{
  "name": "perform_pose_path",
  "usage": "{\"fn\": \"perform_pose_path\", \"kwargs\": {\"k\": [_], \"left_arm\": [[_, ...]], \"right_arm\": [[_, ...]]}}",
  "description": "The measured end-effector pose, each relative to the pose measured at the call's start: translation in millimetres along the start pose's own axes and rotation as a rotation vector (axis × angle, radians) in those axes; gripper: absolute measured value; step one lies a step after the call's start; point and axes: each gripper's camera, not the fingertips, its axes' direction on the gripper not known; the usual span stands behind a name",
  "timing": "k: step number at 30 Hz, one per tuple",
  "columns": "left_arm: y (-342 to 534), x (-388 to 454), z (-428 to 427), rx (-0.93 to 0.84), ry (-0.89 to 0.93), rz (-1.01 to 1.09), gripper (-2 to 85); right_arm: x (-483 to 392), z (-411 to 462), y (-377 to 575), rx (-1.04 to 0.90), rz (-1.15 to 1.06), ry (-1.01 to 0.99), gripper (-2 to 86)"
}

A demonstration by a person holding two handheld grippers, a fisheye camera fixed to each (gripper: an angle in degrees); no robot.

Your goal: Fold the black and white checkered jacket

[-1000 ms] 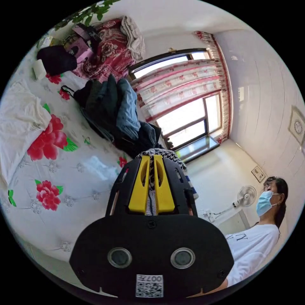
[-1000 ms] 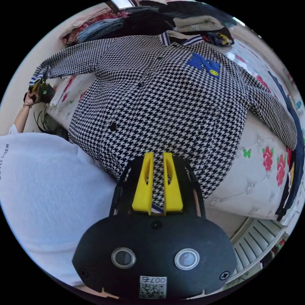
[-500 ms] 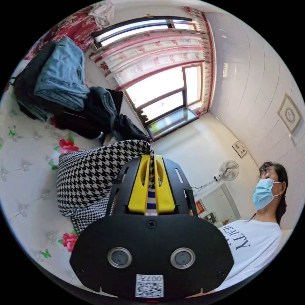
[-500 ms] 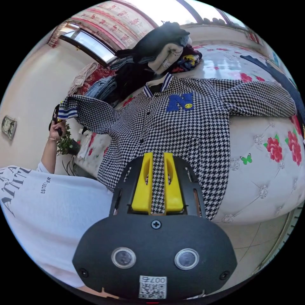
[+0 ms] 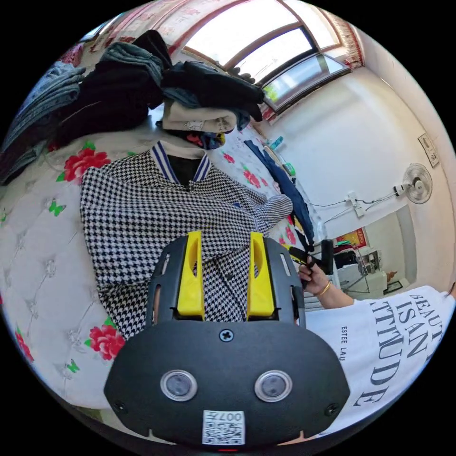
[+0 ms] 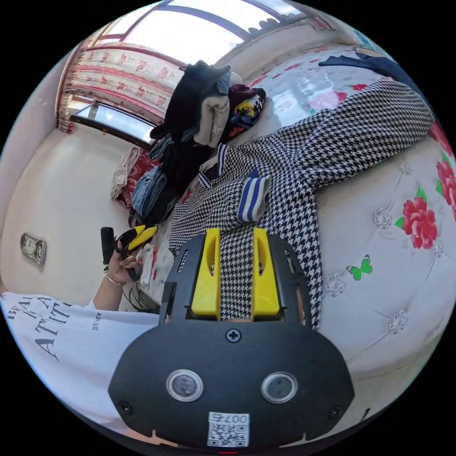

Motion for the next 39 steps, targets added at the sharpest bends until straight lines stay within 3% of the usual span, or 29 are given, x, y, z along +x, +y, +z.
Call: {"fn": "perform_pose_path", "kwargs": {"k": [4, 8, 16, 19, 22, 25, 30, 33, 37, 39], "left_arm": [[18.7, -44.5, 0.8, 0.034, -0.138, -0.147, 11.8], [38.7, -64.0, 14.2, 0.046, -0.064, -0.242, 10.8], [81.4, -78.4, 48.5, 0.032, -0.031, -0.425, 9.0], [83.3, -81.0, 50.6, 0.025, -0.061, -0.434, 8.8], [85.4, -84.8, 52.7, 0.023, -0.047, -0.434, 8.4], [91.0, -85.8, 51.3, 0.040, -0.056, -0.432, 8.0], [110.5, -94.7, 42.2, 0.077, -0.053, -0.449, 7.5], [126.9, -103.5, 34.2, 0.117, -0.028, -0.467, 7.3], [152.3, -116.0, 25.8, 0.155, -0.013, -0.480, 7.4], [162.6, -120.9, 21.7, 0.160, -0.013, -0.480, 7.5]], "right_arm": [[41.7, -42.5, -36.5, 0.199, 0.097, 0.074, 10.1], [117.8, -112.0, -68.9, 0.464, 0.314, 0.148, 11.1], [225.2, -132.1, -88.7, 0.585, 0.594, 0.200, 9.3], [239.6, -127.4, -78.8, 0.704, 0.613, 0.054, 6.6], [244.9, -126.4, -80.0, 0.766, 0.621, -0.222, 3.2], [191.0, -143.3, -105.6, 0.791, 0.432, -0.226, 1.2], [-66.2, -117.3, -139.3, 0.430, -0.554, 0.016, 0.7], [-187.3, -46.1, -90.5, 0.201, -0.882, 0.047, 1.7], [-260.9, 75.1, -5.1, -0.008, -1.049, 0.055, 3.8], [-276.3, 163.9, 47.3, -0.276, -1.068, 0.119, 5.4]]}}
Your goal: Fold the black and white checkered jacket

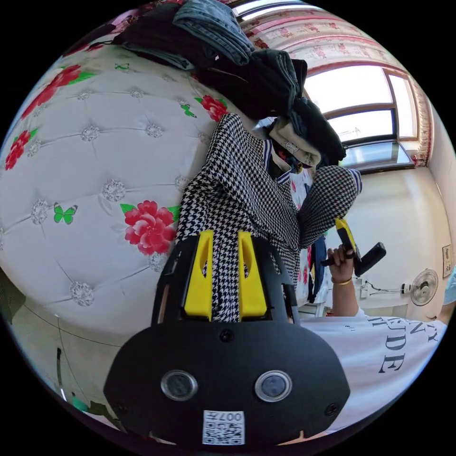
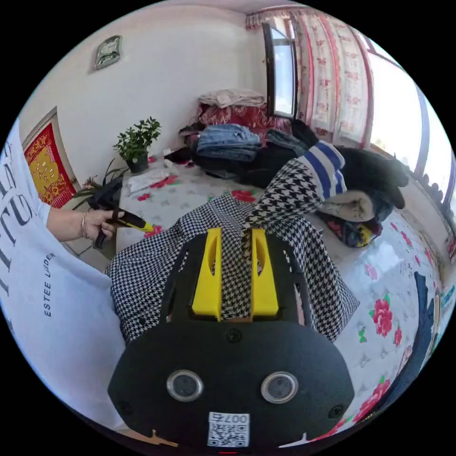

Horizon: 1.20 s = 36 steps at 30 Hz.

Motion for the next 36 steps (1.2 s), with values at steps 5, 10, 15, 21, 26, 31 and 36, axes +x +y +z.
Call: {"fn": "perform_pose_path", "kwargs": {"k": [5, 10, 15, 21, 26, 31, 36], "left_arm": [[16.3, -23.7, -21.4, 0.018, -0.002, 0.023, 7.8], [36.5, -49.8, -35.9, -0.043, -0.001, 0.070, 9.0], [56.7, -65.4, -52.2, -0.157, -0.056, 0.166, 9.4], [60.3, -70.1, -33.2, -0.318, 0.039, 0.263, 14.8], [53.5, -52.9, 22.1, -0.489, 0.033, 0.301, 15.2], [33.9, -61.6, 35.7, -0.608, 0.082, 0.253, 3.6], [2.6, -57.2, 13.6, -0.561, 0.243, 0.253, 0.1]], "right_arm": [[-34.2, 42.5, 27.2, -0.104, 0.190, -0.139, 6.2], [-11.3, -17.0, 105.2, -0.011, 0.518, -0.097, 8.4], [-3.3, -82.6, 233.7, -0.013, 0.942, -0.031, 11.4], [-22.5, -83.7, 298.0, -0.144, 1.037, -0.052, 12.2], [-17.1, -42.4, 292.5, -0.262, 0.968, -0.197, 10.1], [7.4, -58.9, 307.6, -0.202, 0.950, -0.368, 3.4], [34.3, -85.2, 304.7, -0.118, 0.912, -0.528, 0.2]]}}
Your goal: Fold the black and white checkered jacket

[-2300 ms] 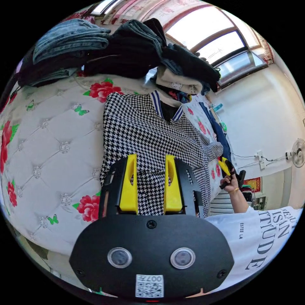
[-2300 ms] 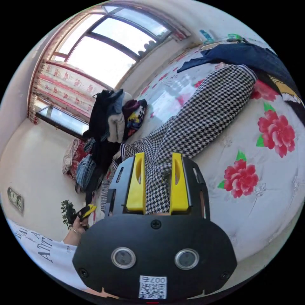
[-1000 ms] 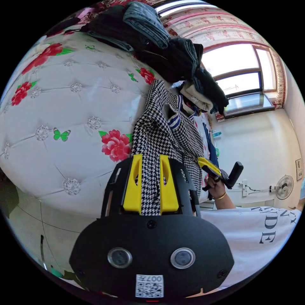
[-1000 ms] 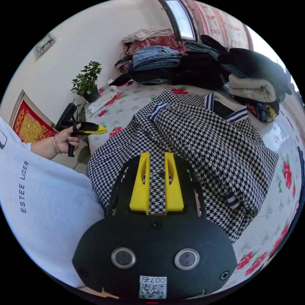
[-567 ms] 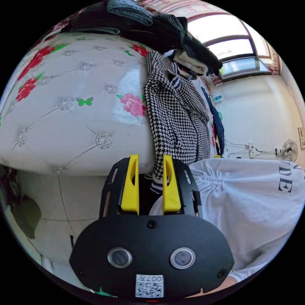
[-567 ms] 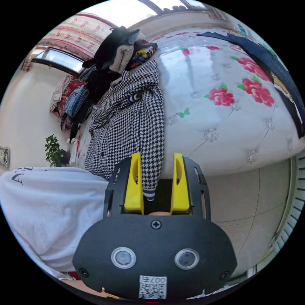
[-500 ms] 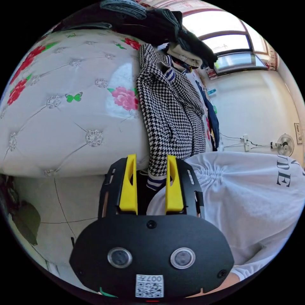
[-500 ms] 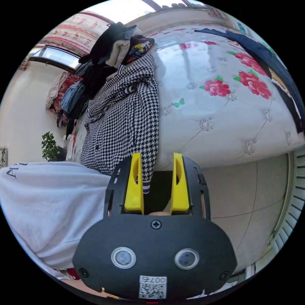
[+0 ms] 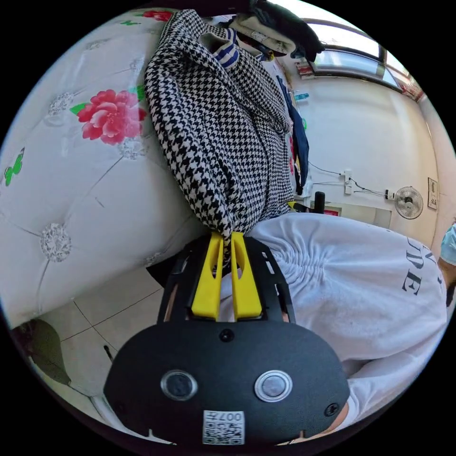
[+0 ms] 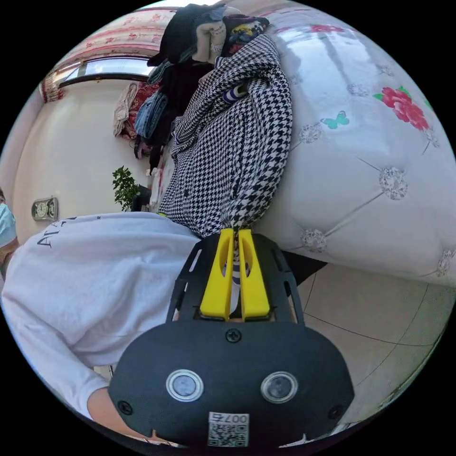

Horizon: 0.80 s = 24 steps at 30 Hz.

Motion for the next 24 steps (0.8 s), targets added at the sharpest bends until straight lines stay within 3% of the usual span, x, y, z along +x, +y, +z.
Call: {"fn": "perform_pose_path", "kwargs": {"k": [3, 8, 11, 13, 16, 19, 24], "left_arm": [[-23.3, 0.2, -43.8, 0.146, 0.185, 0.034, -0.3], [-118.7, 11.6, -109.4, 0.263, 0.295, 0.121, 0.0], [-198.7, 17.5, -147.9, 0.424, 0.328, 0.038, 1.3], [-251.3, 13.9, -162.5, 0.568, 0.249, -0.100, 5.7], [-282.5, 0.6, -158.9, 0.644, 0.116, -0.271, 12.3], [-284.5, -4.0, -145.1, 0.636, -0.062, -0.227, 12.1], [-238.8, -10.5, -134.9, 0.680, -0.207, -0.134, 12.2]], "right_arm": [[-4.4, -39.5, -20.6, 0.086, -0.051, -0.125, -0.1], [-16.2, -122.3, -95.0, 0.326, -0.101, -0.320, -0.1], [-26.0, -161.7, -167.0, 0.460, -0.066, -0.373, 0.3], [-32.5, -174.1, -210.6, 0.545, -0.014, -0.312, 0.9], [-34.8, -174.6, -266.4, 0.564, 0.034, -0.094, 2.9], [-11.6, -168.4, -269.6, 0.631, 0.079, -0.054, 4.1], [45.7, -145.4, -217.8, 0.565, 0.121, 0.031, 6.7]]}}
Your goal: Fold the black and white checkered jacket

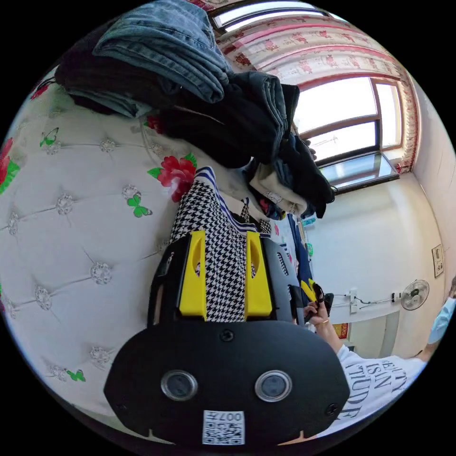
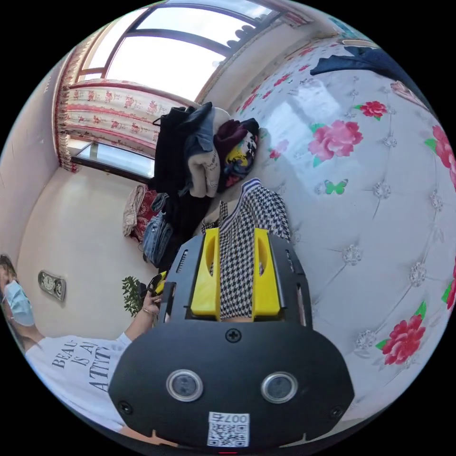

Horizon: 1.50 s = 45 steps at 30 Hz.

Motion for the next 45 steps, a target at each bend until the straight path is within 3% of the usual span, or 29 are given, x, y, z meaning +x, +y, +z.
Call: {"fn": "perform_pose_path", "kwargs": {"k": [5, 9, 15, 20, 23, 28, 32, 34, 36, 40, 45], "left_arm": [[31.0, -3.7, 20.2, -0.118, -0.140, 0.063, 12.2], [21.3, 7.2, 66.7, -0.328, -0.313, 0.175, 1.8], [2.9, -5.3, 76.8, -0.394, -0.207, 0.150, 3.0], [45.1, 26.7, 45.5, -0.178, -0.342, 0.124, 6.9], [72.6, 70.8, 34.5, -0.076, -0.417, 0.225, 7.4], [92.9, 161.5, 110.6, -0.161, -0.221, 0.499, 8.8], [108.6, 205.1, 196.9, -0.265, -0.217, 0.642, 10.8], [119.9, 206.5, 259.8, -0.390, -0.349, 0.707, 11.0], [116.7, 197.9, 270.6, -0.373, -0.325, 0.689, 11.0], [100.2, 180.8, 255.7, -0.388, -0.243, 0.589, 11.8], [102.8, 143.8, 185.8, -0.292, -0.191, 0.505, 13.3]], "right_arm": [[32.2, -12.4, 30.6, 0.027, -0.010, 0.174, 7.8], [37.4, 4.6, 5.5, -0.192, -0.046, 0.173, 4.6], [24.1, -17.6, -7.9, -0.251, -0.187, 0.227, 4.2], [50.1, -66.3, 32.9, 0.010, 0.020, 0.099, 8.0], [75.7, -90.9, 72.7, 0.121, 0.166, 0.049, 10.0], [118.9, -74.1, 108.8, 0.114, 0.387, -0.111, 12.3], [124.8, -42.1, 111.4, 0.159, 0.417, -0.213, 11.4], [126.6, -31.0, 107.7, 0.157, 0.440, -0.241, 9.7], [121.9, -33.4, 104.6, 0.186, 0.473, -0.250, 7.1], [61.9, -47.2, 80.7, 0.114, 0.216, -0.103, 4.1], [-100.2, -25.1, 56.9, -0.063, -0.375, 0.110, 2.4]]}}
